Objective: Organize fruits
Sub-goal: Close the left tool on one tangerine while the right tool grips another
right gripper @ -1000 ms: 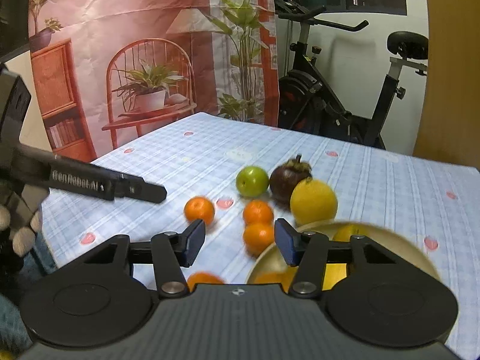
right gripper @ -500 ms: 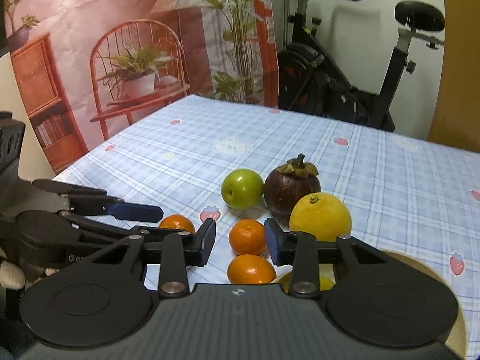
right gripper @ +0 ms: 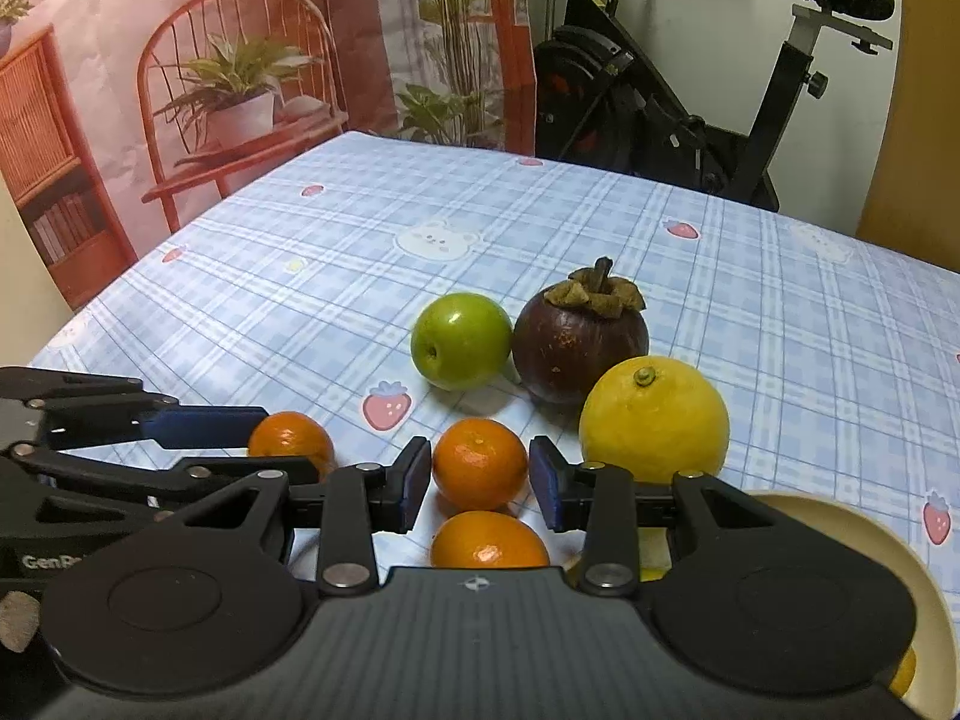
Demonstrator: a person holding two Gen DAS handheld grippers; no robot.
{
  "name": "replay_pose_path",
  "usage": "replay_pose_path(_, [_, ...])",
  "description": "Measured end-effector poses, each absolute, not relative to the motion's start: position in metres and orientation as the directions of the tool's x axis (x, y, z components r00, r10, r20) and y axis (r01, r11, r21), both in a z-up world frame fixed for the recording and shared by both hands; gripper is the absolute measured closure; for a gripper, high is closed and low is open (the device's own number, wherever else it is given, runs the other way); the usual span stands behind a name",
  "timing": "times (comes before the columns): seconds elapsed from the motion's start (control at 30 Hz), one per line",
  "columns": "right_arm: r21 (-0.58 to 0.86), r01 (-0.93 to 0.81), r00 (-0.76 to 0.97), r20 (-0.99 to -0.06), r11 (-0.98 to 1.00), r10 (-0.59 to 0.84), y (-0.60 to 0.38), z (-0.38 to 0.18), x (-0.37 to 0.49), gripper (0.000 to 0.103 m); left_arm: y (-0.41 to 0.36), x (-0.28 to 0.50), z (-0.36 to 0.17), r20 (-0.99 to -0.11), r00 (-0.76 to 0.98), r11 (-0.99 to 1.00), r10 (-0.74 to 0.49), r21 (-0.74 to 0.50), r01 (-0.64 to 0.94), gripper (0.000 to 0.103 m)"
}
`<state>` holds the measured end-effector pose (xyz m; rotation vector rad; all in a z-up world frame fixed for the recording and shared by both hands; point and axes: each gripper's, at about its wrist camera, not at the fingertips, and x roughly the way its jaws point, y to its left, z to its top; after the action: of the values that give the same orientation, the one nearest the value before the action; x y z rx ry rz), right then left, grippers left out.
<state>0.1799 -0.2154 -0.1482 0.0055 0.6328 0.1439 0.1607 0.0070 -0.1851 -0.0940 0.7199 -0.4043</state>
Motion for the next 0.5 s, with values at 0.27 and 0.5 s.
replay_pose_path(0.27, [0.031,-0.137,0.784,-0.607,0.99,0.127,-0.2109,-0.1511,0.1881,0.063,0.0072,0.1604,-0.1859,-0.619,0.68,0.918,-0.393,-0.223,0.327,0.062])
replay_pose_path(0.5, [0.031,-0.143,0.785,-0.605,0.989,0.132,-0.2108,-0.152,0.1887,0.063,0.0068,0.1598,-0.1857,-0.619,0.681,0.919,-0.391,-0.221,0.327,0.062])
